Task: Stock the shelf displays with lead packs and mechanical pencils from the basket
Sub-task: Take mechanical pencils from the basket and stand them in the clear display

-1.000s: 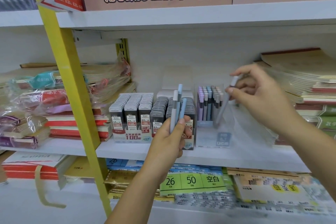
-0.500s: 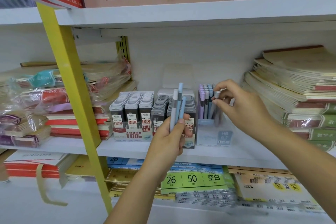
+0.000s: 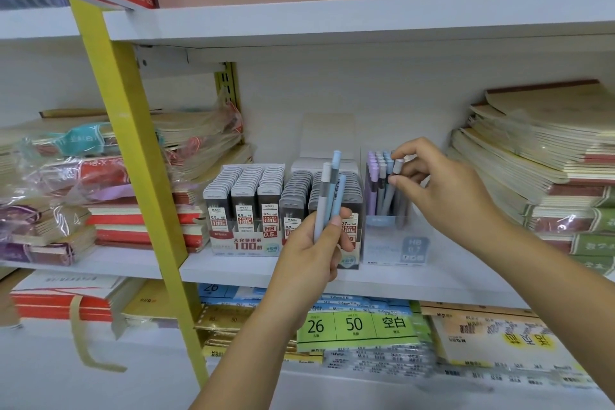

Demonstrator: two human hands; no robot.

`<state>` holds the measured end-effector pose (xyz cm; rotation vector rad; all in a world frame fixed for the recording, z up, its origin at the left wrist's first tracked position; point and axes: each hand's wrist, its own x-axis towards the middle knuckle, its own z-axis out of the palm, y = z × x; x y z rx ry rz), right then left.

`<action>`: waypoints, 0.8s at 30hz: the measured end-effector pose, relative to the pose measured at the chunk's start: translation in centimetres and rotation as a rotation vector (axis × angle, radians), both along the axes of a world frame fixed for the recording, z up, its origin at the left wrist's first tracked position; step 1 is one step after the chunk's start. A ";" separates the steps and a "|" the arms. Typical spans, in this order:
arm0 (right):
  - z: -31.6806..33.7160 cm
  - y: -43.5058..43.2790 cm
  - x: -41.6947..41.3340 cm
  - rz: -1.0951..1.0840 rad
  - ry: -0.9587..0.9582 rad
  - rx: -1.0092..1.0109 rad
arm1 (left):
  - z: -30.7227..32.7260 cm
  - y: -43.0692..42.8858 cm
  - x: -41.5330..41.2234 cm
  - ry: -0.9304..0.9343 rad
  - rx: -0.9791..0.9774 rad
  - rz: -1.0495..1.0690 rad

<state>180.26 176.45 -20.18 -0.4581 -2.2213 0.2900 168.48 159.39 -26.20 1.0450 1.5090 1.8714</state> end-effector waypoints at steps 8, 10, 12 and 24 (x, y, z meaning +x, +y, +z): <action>-0.3 0.1 -0.7 -0.064 -0.090 0.079 | 0.1 -0.2 0.0 0.024 0.009 0.003; -0.4 0.3 -1.0 -0.163 -0.149 0.211 | 0.2 -0.2 0.1 0.039 0.006 0.000; -0.2 0.2 -1.2 -0.226 -0.176 0.249 | 0.2 -0.3 0.1 0.046 0.008 -0.014; 0.7 -5.7 0.4 0.453 0.164 -0.724 | 1.1 0.1 1.5 0.051 -0.012 -0.161</action>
